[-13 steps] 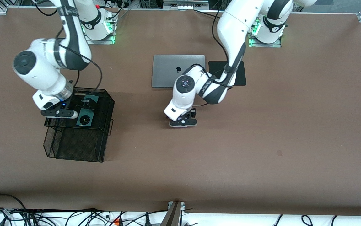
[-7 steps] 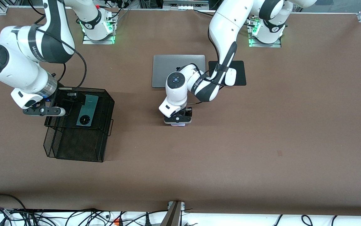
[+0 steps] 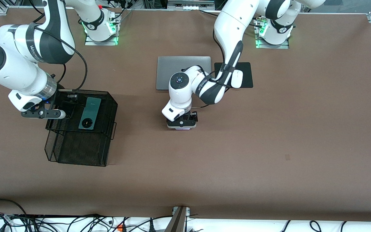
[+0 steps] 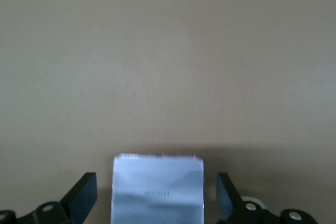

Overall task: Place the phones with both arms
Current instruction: 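Set the white phone mid-table while the right gripper leaves the basket, then grasp the white phone while the left gripper returns to rest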

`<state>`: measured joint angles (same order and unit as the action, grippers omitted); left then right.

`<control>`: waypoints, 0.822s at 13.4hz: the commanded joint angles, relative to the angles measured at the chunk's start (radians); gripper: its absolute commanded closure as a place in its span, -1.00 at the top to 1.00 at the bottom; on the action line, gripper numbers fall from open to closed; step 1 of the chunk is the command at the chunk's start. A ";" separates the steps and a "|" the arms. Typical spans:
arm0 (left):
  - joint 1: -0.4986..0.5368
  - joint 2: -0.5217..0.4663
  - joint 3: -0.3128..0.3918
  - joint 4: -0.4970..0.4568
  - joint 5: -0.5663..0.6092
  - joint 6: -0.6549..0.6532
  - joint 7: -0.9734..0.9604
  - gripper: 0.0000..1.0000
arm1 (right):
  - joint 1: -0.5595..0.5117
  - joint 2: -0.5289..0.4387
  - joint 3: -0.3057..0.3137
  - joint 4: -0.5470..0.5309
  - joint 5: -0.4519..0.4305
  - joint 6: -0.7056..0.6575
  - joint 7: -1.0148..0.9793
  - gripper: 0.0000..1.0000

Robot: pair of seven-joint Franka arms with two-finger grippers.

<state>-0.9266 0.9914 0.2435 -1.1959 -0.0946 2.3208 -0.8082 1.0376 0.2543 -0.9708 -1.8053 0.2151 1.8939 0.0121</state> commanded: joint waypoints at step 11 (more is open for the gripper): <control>0.418 -0.430 0.023 -0.062 0.018 -0.602 0.487 1.00 | 0.002 0.228 0.240 0.272 0.021 -0.035 0.281 0.99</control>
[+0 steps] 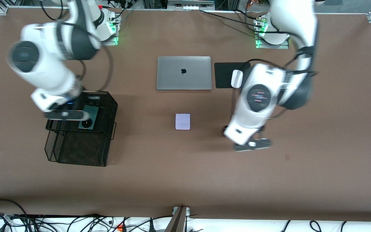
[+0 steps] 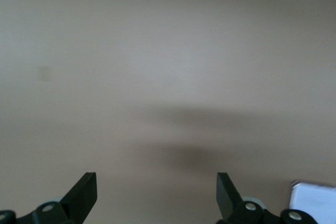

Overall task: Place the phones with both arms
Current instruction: 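Grasp the white phone while the left gripper returns to rest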

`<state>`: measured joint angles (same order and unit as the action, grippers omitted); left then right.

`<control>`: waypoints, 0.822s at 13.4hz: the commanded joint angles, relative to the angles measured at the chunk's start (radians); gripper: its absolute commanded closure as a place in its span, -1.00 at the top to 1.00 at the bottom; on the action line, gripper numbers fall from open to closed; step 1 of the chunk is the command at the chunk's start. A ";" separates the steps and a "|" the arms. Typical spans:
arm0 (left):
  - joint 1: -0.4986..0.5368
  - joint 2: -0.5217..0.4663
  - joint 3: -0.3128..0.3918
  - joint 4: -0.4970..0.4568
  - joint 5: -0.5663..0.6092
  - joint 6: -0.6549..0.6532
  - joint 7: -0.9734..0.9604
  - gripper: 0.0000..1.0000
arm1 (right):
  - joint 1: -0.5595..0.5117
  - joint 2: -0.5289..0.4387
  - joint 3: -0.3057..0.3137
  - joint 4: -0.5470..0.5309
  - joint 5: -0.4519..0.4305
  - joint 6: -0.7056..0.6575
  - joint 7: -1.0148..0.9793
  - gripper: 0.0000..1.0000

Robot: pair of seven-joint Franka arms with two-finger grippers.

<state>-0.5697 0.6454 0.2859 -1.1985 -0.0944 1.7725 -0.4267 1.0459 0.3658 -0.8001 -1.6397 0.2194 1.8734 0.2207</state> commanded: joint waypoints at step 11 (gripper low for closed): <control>0.378 -0.277 -0.014 -0.059 0.056 -0.309 0.633 1.00 | -0.006 0.524 0.357 0.270 0.202 0.544 0.325 0.99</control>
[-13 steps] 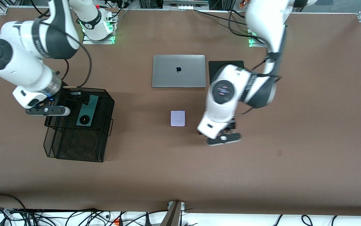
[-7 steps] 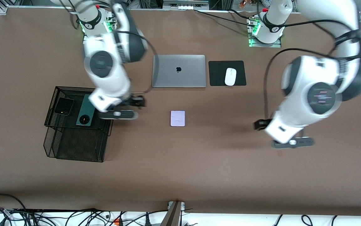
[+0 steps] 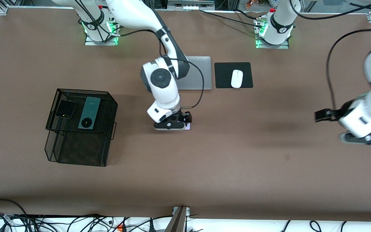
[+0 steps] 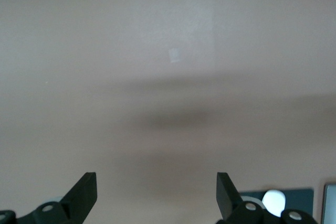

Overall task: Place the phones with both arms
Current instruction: 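Grasp the white phone while the left gripper returns to rest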

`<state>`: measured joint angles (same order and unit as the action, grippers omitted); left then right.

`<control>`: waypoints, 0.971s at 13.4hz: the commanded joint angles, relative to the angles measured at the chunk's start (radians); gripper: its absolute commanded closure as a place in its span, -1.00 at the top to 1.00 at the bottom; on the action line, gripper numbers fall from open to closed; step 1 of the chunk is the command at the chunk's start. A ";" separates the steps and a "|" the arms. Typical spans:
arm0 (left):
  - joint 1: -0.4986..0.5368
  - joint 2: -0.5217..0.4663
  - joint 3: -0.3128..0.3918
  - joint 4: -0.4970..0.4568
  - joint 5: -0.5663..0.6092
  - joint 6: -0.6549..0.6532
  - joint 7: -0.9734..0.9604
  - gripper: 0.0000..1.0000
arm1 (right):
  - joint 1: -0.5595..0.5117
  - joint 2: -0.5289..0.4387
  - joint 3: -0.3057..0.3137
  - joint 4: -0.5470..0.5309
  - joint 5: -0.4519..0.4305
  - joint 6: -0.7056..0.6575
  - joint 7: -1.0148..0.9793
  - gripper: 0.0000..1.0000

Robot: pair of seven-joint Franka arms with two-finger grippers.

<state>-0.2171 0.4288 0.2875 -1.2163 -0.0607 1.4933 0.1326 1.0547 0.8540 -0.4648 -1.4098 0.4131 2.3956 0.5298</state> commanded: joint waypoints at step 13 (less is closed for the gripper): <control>0.082 -0.177 -0.022 -0.071 0.022 -0.142 0.142 1.00 | -0.010 0.083 0.077 0.032 -0.140 0.024 -0.076 0.99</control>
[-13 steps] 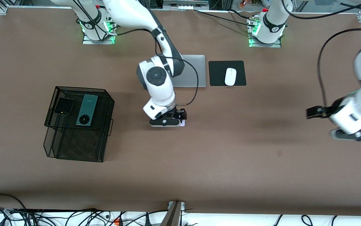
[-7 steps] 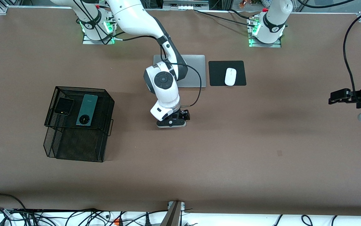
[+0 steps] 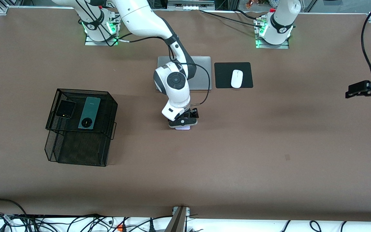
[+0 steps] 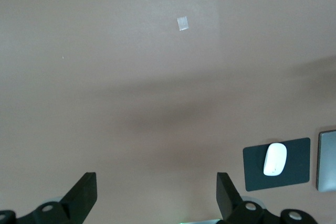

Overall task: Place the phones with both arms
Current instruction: 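Lift the white phone with the right gripper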

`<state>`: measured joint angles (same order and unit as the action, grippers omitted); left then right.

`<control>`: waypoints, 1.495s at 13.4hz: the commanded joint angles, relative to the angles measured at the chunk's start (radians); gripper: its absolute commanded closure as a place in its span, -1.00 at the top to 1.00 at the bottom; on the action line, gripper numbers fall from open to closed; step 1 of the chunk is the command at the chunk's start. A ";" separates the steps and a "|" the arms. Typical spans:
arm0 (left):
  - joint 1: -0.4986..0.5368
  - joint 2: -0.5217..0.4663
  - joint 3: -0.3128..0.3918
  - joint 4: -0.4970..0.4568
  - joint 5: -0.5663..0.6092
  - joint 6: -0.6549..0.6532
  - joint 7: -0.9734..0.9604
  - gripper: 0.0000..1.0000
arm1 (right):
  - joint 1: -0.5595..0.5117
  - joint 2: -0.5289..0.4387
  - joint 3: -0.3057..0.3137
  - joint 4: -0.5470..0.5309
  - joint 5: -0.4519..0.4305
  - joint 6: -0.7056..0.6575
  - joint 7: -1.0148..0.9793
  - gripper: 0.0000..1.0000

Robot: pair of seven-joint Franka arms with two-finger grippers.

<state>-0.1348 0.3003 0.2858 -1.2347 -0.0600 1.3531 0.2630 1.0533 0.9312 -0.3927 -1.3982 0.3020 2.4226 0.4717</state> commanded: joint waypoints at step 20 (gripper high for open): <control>0.181 -0.233 -0.379 -0.338 0.048 0.245 -0.174 1.00 | -0.024 -0.116 -0.134 0.018 -0.017 -0.190 -0.031 -1.00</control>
<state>0.0464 0.1320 -0.0887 -1.5106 -0.0370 1.5739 0.1032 1.0487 0.9322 -0.4571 -1.3695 0.2889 2.3705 0.4657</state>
